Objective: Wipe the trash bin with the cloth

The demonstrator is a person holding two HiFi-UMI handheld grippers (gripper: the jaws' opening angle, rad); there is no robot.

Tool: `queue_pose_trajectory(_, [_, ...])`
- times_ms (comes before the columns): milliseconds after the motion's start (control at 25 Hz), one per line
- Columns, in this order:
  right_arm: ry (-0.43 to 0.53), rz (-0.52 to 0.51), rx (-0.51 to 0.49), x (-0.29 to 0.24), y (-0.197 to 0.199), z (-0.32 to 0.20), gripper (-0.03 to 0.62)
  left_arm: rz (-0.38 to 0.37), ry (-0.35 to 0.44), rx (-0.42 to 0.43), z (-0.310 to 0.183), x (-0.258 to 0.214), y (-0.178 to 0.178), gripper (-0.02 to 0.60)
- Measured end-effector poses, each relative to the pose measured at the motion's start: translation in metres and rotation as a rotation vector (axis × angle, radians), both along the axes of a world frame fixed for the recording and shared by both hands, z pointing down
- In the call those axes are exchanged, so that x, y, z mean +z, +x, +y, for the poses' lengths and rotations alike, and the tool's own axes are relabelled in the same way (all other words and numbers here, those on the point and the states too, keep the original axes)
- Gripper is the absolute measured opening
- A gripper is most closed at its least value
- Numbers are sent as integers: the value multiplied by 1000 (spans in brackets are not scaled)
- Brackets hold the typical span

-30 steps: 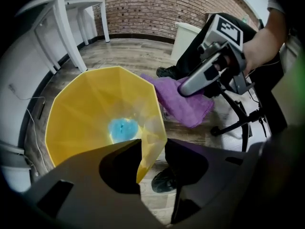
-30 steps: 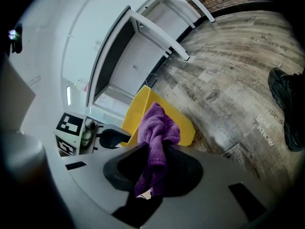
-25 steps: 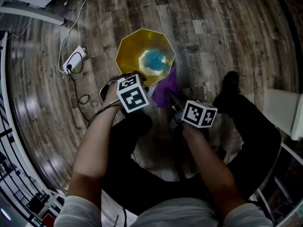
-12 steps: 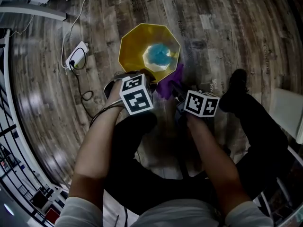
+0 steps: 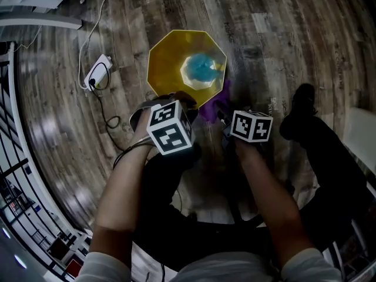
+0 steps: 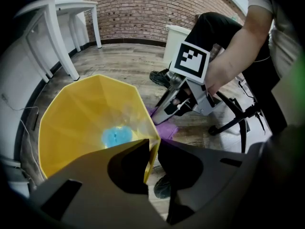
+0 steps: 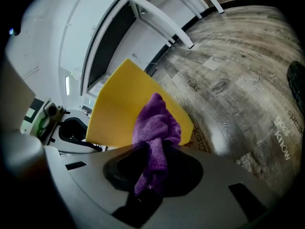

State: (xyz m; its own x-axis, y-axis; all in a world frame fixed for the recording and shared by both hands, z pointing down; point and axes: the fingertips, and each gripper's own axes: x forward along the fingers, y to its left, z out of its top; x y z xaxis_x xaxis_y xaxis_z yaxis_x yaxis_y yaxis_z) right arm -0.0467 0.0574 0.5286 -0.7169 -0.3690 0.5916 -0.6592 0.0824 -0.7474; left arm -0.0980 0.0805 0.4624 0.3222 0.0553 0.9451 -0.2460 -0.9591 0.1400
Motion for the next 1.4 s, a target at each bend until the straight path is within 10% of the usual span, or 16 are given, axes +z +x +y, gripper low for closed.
queue_pose_trajectory(1400, [-183,247,-139,153,-11,-19,89,33,-25,-119,-12,-4,20,52])
